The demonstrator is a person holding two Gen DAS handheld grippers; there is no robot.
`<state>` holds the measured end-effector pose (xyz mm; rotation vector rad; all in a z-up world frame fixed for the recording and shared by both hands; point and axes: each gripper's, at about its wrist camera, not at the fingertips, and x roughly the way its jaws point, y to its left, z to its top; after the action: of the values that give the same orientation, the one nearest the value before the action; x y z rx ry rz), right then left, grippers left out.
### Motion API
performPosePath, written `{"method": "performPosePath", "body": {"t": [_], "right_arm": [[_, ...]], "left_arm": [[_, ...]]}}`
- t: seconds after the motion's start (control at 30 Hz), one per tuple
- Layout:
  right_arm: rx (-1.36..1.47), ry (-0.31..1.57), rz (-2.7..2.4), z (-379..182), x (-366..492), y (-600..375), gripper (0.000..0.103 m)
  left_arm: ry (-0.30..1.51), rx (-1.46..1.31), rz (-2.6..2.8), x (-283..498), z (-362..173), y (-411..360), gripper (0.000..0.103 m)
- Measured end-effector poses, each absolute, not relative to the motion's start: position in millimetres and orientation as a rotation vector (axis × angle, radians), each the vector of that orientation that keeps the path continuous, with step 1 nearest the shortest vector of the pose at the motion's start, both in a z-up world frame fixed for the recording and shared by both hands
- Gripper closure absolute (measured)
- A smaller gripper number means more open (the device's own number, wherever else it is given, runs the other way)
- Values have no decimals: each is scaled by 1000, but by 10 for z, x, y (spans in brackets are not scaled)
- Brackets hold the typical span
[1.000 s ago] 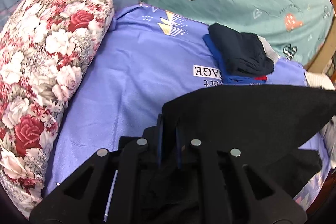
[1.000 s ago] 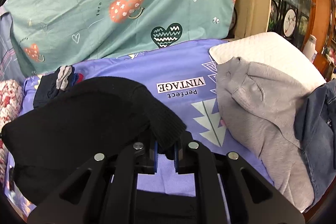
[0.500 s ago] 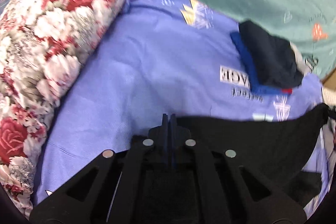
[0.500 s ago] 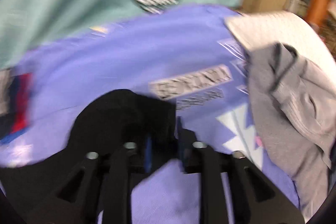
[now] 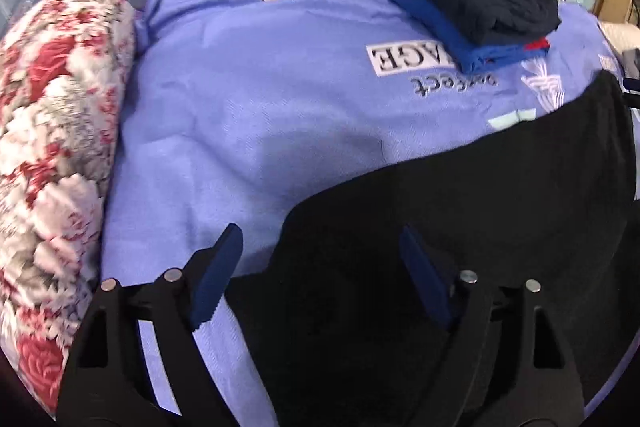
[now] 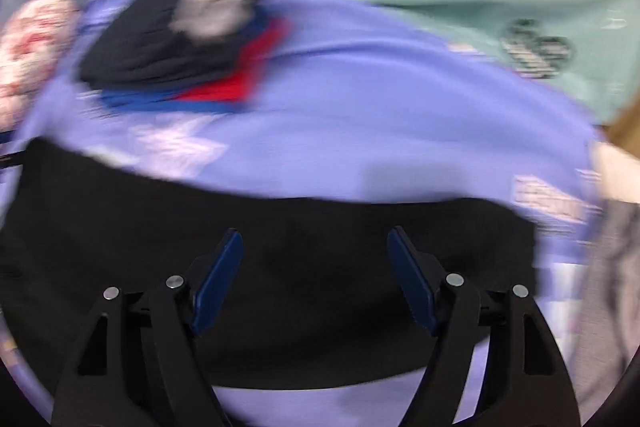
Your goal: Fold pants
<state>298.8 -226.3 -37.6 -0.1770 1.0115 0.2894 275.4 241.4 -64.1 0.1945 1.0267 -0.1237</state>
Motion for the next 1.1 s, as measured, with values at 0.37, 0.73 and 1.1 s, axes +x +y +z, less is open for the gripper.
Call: {"method": "performPosePath", "body": {"t": [0.37,0.73,1.1], "right_arm": [[-454,1071,552,-705,3126,-818,38],[-615,1161,650,-903,3177,-330,102],[-443,971,568,-250,3438,-349,103]], "left_arm": [[1023,305,-242,2781,-785,2223,88],[1010,205,-256,2753,-654,2381,91],[912,34,-166,2625,-343,2771,92]]}}
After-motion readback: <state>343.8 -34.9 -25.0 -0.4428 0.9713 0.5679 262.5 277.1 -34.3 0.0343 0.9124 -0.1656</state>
